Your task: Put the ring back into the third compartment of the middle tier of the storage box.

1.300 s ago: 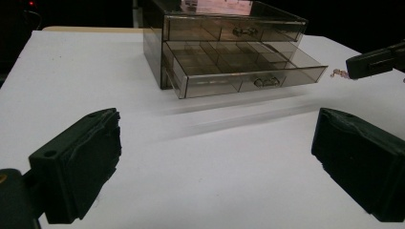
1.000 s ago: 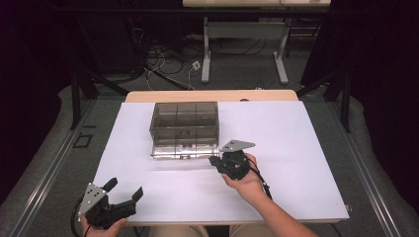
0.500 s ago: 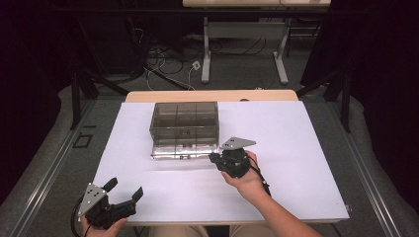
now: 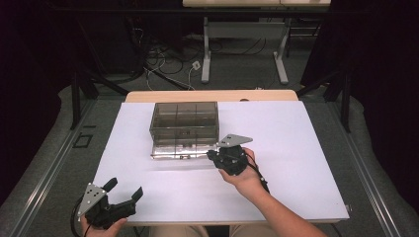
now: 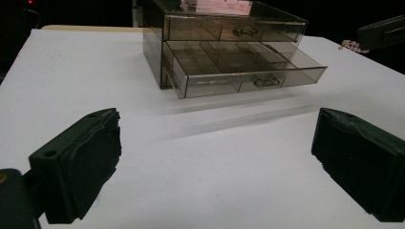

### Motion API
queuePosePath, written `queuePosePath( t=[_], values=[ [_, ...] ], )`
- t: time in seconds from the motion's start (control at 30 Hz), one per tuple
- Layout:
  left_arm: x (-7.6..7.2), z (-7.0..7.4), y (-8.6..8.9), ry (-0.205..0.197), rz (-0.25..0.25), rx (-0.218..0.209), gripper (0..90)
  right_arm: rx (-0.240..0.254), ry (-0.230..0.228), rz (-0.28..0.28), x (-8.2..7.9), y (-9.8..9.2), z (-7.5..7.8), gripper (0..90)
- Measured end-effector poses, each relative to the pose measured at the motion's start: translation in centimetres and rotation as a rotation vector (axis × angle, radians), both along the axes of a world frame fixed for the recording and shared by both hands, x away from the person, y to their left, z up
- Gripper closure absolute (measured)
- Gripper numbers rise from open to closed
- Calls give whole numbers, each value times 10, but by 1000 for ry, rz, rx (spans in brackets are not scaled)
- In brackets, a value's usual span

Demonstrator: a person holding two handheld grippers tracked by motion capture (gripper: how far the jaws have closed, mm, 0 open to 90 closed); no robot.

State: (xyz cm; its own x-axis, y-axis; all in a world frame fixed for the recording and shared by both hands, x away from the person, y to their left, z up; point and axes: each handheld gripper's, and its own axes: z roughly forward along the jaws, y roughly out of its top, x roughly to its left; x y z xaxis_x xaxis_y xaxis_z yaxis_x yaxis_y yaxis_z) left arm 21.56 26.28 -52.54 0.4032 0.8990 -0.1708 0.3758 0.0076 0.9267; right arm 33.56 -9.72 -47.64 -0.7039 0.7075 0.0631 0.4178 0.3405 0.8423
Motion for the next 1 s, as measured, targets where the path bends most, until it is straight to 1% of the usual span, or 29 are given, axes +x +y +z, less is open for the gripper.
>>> queuePosePath(
  t=[0.13, 0.23, 0.27, 0.37, 0.4, 0.43, 0.47, 0.57, 0.6, 0.63, 0.67, 0.73, 1.0],
  values=[
    [0, 0, 0, 1, 0, 1, 32, -13, 3, 0, 3, 3, 2, 872],
    [0, 0, 0, 1, 0, 1, 32, -7, 4, -5, 4, 4, 3, 872],
    [0, 0, 0, 1, 0, 1, 32, -21, 5, -8, 6, 4, 4, 872],
    [0, 0, 0, 1, -1, 2, 32, -28, 18, -10, 9, 5, 5, 872],
    [0, 0, 0, 1, -1, 2, 32, -24, 16, -24, 11, 6, 4, 872],
    [0, 0, 0, 1, -1, 2, 32, -36, 13, -17, 12, 6, 4, 872],
    [0, 0, 0, 1, -1, 3, 32, -36, 13, -23, 14, 7, 3, 872],
    [0, 0, 0, 1, -2, 2, 32, -48, 20, -24, 16, 7, 3, 872],
    [0, 0, 0, 1, -2, 2, 32, -55, 28, -33, 19, 8, 2, 872],
    [0, 0, 0, 1, -2, 2, 31, -52, 18, -37, 21, 8, 1, 872],
    [1, 0, 0, 1, -2, 2, 31, -52, 18, -37, 21, 8, 1, 872],
    [0, 0, 0, 1, -1, 3, 32, -61, 25, -47, 25, 9, -2, 872],
    [1, -1, 0, 3, -2, 2, 32, -67, 34, -65, 33, 12, -6, 871]
  ],
)
